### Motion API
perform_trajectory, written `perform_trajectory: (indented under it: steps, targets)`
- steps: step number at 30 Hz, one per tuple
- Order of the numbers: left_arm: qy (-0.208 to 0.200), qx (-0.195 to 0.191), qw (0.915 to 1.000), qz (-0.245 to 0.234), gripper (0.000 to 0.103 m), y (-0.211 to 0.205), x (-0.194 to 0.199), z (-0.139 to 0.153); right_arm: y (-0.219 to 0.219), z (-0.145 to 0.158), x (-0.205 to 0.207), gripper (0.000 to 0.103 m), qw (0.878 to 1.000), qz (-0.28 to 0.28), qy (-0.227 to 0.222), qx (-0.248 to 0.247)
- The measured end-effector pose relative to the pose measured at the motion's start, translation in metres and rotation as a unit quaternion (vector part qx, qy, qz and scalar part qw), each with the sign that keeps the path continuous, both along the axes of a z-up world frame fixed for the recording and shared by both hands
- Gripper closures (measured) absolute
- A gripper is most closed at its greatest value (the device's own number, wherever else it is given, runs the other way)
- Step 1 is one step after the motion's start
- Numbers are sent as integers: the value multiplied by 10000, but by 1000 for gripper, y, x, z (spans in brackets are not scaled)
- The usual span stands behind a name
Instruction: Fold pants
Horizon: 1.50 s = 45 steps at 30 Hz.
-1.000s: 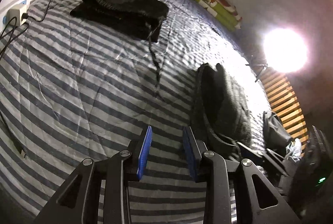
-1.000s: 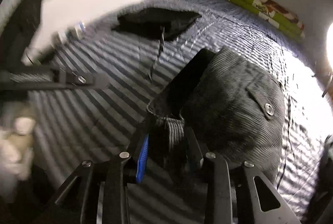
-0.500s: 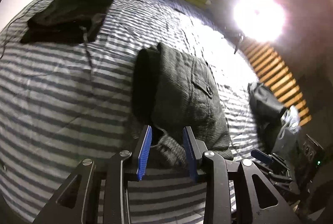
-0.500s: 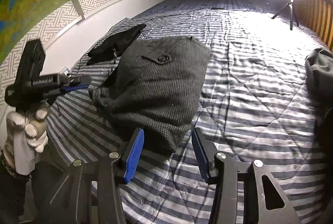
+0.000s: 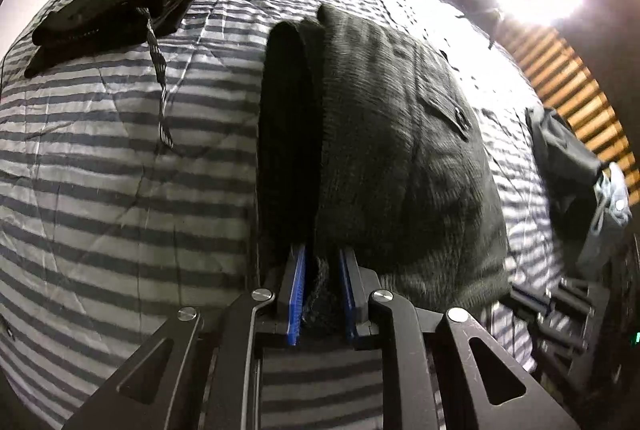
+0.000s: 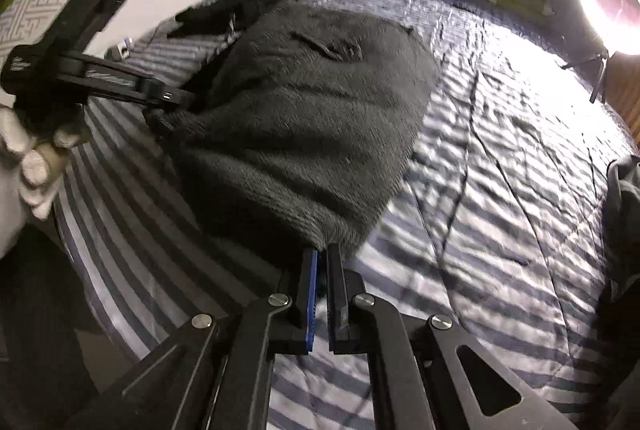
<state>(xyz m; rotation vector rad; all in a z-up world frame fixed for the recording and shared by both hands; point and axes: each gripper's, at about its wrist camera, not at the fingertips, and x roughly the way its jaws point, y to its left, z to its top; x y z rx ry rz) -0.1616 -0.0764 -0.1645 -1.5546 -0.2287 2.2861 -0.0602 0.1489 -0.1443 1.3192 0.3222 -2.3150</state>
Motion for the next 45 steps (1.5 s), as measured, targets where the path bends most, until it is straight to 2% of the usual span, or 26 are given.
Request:
perform_trajectory:
  steps: [4,7,9,11,12,15,17,18,20,23,25,26,27,28,30,32,34,35,39,43,45]
  targets:
    - [138,503,9985,152,84,-24,13,29,22,19,0,97,9987,-8,-225,-464]
    - [430,708,9961,302,74,-40,13,57,47,42,-4,86,9955,-253,-179,-890]
    - [563,715,9955,277,54,-40,5,69,60,55,-9,82,9926,-446,-89,-1129]
    - [470,776,9958,76,37,-30,-7,67,68,66,-18,80,9901,-589,30,-1273]
    - [388,780,9962,-23,36,-22,-14,61,69,69,-22,78,9898,-647,99,-1267]
    - [200,464,9987,-46,36,-4,-31,40,69,72,-43,76,9881,-741,223,-1329]
    - [59,401,9992,-17,38,4,-42,27,68,69,-61,76,9859,-846,110,-1442]
    - [39,284,9996,-10,54,8,-44,19,67,67,-69,76,9847,-868,-7,-1511]
    - [9,-167,9998,115,73,11,-45,3,60,60,-85,76,9823,-857,-269,-1642]
    - [-80,-261,9995,156,73,2,-43,-12,45,45,-99,72,9833,-784,-413,-1590]
    - [-90,-159,9997,140,73,-4,-41,-10,37,31,-110,65,9831,-788,-583,-1549]
    - [-151,-59,9997,162,73,-9,-42,-5,39,26,-114,57,9823,-820,-657,-1549]
    - [-147,-16,9997,170,69,-12,-45,-1,40,20,-119,52,9811,-875,-727,-1563]
    - [-71,58,9998,176,65,-15,-48,9,42,16,-124,51,9789,-962,-783,-1623]
    - [104,186,9995,247,28,-21,-56,22,48,11,-131,45,9752,-1079,-843,-1737]
    - [199,410,9984,348,11,-23,-66,31,56,8,-138,38,9713,-1197,-896,-1852]
    - [33,637,9972,402,8,-21,-83,28,60,4,-148,36,9670,-1242,-991,-1990]
    - [-183,787,9958,433,8,-19,-94,20,61,2,-153,36,9656,-1249,-1050,-2026]
    - [-774,892,9913,587,8,-16,-118,-13,64,-11,-174,35,9591,-1304,-1312,-2142]
    - [-887,845,9913,483,8,-11,-127,-34,63,-27,-190,35,9545,-1203,-1563,-2235]
    - [-765,917,9920,420,6,-9,-128,-36,61,-33,-194,34,9524,-1156,-1632,-2302]
